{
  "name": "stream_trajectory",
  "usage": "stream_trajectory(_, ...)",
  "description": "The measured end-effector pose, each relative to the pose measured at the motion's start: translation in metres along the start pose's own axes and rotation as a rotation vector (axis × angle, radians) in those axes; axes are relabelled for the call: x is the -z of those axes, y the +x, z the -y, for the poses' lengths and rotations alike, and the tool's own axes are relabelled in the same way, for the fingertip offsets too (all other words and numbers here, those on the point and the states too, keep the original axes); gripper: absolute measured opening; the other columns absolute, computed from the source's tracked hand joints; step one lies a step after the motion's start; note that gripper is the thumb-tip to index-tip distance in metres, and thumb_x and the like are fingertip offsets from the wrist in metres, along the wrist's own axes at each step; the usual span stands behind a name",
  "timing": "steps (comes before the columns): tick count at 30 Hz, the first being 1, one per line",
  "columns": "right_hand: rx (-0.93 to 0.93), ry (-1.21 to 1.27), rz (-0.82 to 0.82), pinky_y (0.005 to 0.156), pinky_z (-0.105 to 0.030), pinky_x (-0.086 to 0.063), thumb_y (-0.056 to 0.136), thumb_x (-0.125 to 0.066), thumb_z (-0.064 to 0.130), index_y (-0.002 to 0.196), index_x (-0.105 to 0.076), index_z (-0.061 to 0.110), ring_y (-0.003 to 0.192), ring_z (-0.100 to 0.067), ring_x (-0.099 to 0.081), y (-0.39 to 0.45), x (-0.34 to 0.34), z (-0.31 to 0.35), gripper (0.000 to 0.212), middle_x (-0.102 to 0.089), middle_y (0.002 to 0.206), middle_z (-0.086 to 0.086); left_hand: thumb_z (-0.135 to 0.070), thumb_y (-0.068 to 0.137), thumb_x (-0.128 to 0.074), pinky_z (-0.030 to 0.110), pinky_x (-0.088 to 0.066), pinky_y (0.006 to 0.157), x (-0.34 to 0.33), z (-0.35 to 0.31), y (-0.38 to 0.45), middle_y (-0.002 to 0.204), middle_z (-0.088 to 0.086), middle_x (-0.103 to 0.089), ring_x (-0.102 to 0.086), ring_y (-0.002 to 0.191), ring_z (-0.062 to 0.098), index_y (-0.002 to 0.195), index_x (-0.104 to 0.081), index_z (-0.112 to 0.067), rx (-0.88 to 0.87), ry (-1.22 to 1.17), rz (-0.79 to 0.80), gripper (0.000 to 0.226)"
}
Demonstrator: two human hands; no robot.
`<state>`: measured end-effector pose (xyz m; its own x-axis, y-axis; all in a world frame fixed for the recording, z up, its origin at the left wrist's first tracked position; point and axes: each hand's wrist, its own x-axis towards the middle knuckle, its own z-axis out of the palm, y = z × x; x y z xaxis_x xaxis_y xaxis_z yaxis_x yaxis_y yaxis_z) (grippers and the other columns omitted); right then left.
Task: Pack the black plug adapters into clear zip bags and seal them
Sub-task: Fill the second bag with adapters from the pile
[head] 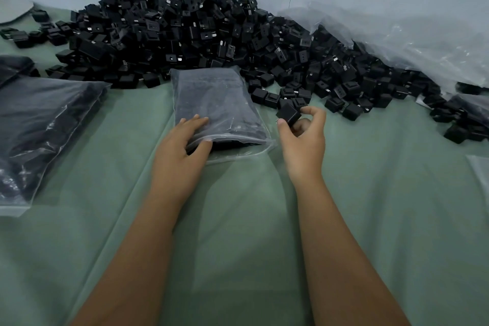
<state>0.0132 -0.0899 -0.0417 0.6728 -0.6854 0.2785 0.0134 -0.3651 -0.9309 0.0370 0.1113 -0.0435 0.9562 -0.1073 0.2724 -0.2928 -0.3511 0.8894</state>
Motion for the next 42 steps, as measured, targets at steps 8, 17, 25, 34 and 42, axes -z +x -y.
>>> stream_trajectory(8,0.189,0.004,-0.187,0.077,-0.012,-0.042,0.080,-0.065,0.015,0.105,-0.061,0.023,0.092,-0.009,-0.048,-0.042,-0.013,0.020,0.027,-0.040,0.099,0.013,-0.015,0.090,-0.067,0.029,-0.033,0.116,0.002,-0.005,-0.001,0.133,-0.015,-0.060,-0.038,0.136,-0.004,0.119,-0.070,-0.025,0.001,-0.181,-0.019,0.030)
stream_trajectory(17,0.486,-0.231,0.175,0.068,-0.033,-0.053,0.080,-0.066,0.012,0.109,-0.066,0.014,0.084,-0.014,-0.058,-0.076,-0.030,0.034,0.029,-0.057,0.105,0.000,-0.018,0.093,-0.064,0.027,-0.051,0.097,0.002,-0.007,0.003,0.109,-0.009,-0.072,-0.065,0.105,0.001,0.110,-0.071,-0.022,0.102,-0.297,-0.155,0.019)
stream_trajectory(25,0.466,-0.251,0.281,0.082,-0.040,-0.054,0.089,-0.059,0.004,0.120,-0.064,0.010,0.102,-0.021,-0.062,-0.075,-0.035,0.028,0.031,-0.065,0.116,-0.004,-0.018,0.096,-0.060,0.022,-0.053,0.090,0.001,-0.004,0.003,0.109,-0.007,-0.072,-0.066,0.102,0.003,0.114,-0.071,-0.019,0.102,-0.278,-0.158,0.021)
stream_trajectory(34,0.461,-0.302,0.299,0.063,-0.035,-0.051,0.078,-0.058,0.008,0.090,-0.067,0.020,0.074,-0.010,-0.056,-0.078,-0.028,0.029,0.020,-0.064,0.088,0.009,-0.002,0.090,-0.062,0.008,-0.044,0.094,0.003,-0.003,0.005,0.115,-0.005,-0.068,-0.060,0.104,-0.003,0.116,-0.069,-0.014,0.084,-0.134,-0.110,0.030)
stream_trajectory(42,0.407,-0.366,0.773,0.089,-0.025,-0.041,0.072,-0.062,0.027,0.114,-0.060,0.021,0.101,-0.010,-0.045,-0.070,-0.022,0.027,0.043,-0.053,0.104,0.011,-0.003,0.090,-0.060,0.008,-0.045,0.091,0.003,-0.002,0.007,0.117,-0.007,-0.069,-0.061,0.103,-0.006,0.112,-0.071,-0.013,0.107,-0.164,-0.122,0.026)
